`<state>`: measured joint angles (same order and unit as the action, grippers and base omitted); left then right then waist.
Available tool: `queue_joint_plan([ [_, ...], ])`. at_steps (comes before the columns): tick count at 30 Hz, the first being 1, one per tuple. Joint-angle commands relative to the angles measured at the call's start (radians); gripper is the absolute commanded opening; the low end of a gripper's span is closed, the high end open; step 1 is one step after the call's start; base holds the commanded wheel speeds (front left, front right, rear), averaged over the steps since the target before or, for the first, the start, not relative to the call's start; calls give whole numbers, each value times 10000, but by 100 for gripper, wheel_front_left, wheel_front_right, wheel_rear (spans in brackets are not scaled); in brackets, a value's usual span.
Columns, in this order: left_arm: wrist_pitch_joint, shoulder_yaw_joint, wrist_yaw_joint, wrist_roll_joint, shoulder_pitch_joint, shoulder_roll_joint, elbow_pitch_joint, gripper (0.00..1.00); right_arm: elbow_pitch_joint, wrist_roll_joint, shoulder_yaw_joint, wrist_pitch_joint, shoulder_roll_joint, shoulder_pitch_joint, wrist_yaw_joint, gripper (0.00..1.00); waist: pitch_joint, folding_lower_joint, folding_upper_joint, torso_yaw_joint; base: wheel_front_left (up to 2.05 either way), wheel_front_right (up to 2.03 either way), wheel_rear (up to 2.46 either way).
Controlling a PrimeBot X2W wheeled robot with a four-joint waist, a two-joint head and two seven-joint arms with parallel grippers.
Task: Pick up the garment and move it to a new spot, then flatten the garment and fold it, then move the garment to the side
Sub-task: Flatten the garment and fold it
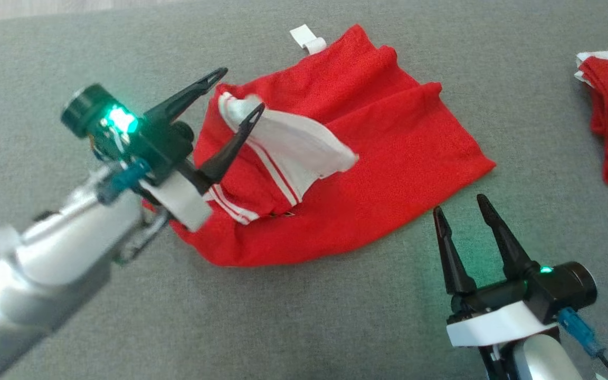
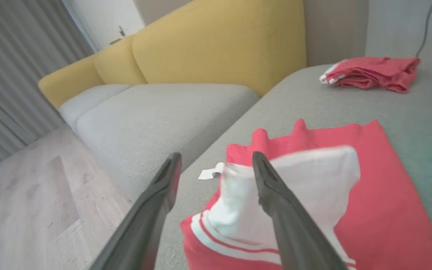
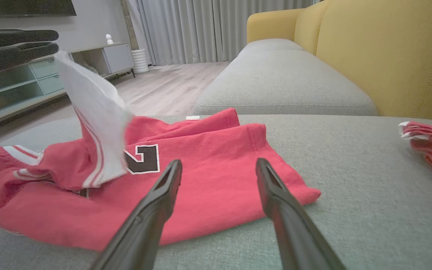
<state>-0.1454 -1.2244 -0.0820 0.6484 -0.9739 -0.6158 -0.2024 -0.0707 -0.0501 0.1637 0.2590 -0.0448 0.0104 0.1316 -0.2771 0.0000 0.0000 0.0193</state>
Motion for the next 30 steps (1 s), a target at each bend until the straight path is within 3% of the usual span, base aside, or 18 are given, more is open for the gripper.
queue_joint_plan([
  [1, -312, 575, -422, -124, -78, 45, 64, 100, 296, -4, 219, 28, -54, -166, -9, 100, -55, 0, 0, 60, 0, 0, 0],
  [3, -602, 590, -970, -276, 177, 568, -77, 100, 296, 6, 183, 28, -54, -95, -9, 100, -128, 0, 0, 92, 0, 0, 0],
  [6, -843, 368, -1450, -634, 422, 1487, -374, 100, 289, 33, 172, 28, -54, -23, -9, 100, -225, 0, 0, 132, 0, 0, 0],
  [10, -795, -140, -1483, -1175, 496, 2742, -1140, 100, 298, 57, 191, 28, -54, -48, -9, 100, -335, 0, 0, 189, 0, 0, 0],
  [13, -307, -329, -1240, -1296, 479, 3631, -1870, 100, 284, 88, 215, 28, -54, -131, -9, 100, -431, 0, 0, 228, 0, 0, 0],
  [17, 424, -387, -1267, -1296, 240, 4532, -3082, 100, 234, 120, 401, 28, -54, -286, -9, 100, -566, 0, 0, 434, 0, 0, 0],
  [23, 1837, -486, -1315, -1853, -308, 5083, -5024, 100, 139, 0, 604, 28, -54, -365, -9, 100, -720, 0, 0, 955, 0, 0, 0],
  [30, 2438, -524, -1265, -2425, -651, 5213, -6306, 100, 140, -116, 634, 28, -54, -376, -9, 100, -840, 0, 0, 1381, 0, 0, 0],
])
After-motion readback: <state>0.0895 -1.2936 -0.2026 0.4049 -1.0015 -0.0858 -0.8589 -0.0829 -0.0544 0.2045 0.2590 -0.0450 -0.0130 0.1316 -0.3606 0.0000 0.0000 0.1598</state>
